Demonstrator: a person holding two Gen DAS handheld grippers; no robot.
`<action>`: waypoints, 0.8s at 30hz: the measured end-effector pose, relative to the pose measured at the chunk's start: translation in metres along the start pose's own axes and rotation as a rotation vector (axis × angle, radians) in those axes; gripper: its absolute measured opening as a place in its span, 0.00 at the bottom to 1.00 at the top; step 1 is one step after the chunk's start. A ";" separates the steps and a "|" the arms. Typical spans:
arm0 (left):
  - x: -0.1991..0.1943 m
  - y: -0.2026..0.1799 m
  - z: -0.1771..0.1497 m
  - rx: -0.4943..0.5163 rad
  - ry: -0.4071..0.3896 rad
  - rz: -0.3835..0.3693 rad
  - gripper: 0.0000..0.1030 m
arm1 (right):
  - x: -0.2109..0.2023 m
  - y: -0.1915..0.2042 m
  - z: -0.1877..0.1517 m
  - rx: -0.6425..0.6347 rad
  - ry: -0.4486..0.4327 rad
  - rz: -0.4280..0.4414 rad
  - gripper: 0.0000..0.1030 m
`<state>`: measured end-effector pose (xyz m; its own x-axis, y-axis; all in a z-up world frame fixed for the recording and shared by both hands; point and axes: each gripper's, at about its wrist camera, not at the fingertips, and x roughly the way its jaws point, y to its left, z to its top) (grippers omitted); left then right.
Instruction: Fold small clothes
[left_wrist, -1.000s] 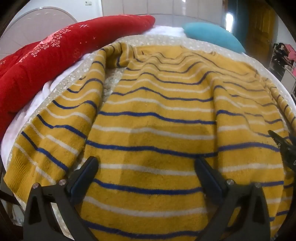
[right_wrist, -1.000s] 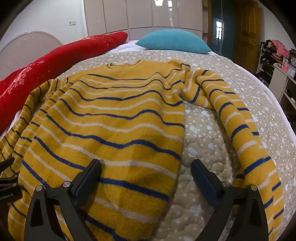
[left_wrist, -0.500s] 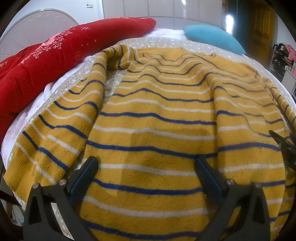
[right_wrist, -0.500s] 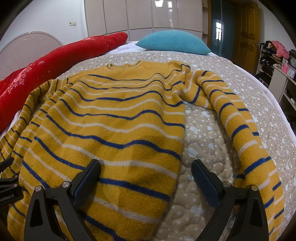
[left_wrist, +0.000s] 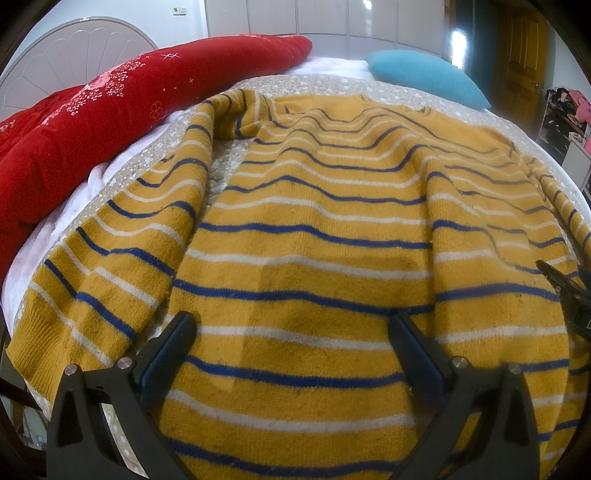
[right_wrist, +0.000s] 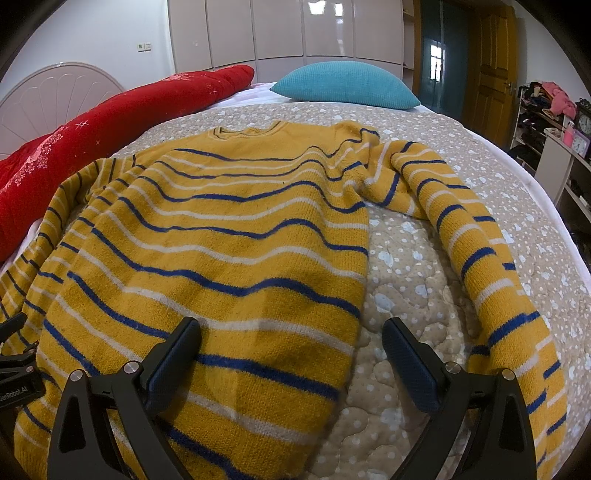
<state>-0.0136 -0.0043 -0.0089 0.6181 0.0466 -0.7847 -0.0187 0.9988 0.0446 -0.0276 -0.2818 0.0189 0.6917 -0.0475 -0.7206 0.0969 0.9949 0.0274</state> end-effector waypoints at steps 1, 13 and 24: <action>0.000 0.000 0.000 0.000 0.000 0.000 1.00 | 0.000 0.001 0.000 0.000 -0.001 0.000 0.97; 0.000 0.000 0.001 -0.001 -0.001 0.000 1.00 | 0.000 0.001 -0.001 -0.001 -0.002 -0.001 0.97; 0.000 0.000 0.003 -0.003 -0.004 -0.001 1.00 | 0.000 0.001 -0.001 -0.001 -0.003 -0.001 0.97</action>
<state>-0.0119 -0.0040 -0.0070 0.6212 0.0454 -0.7823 -0.0201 0.9989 0.0420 -0.0283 -0.2808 0.0182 0.6939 -0.0491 -0.7184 0.0969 0.9950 0.0256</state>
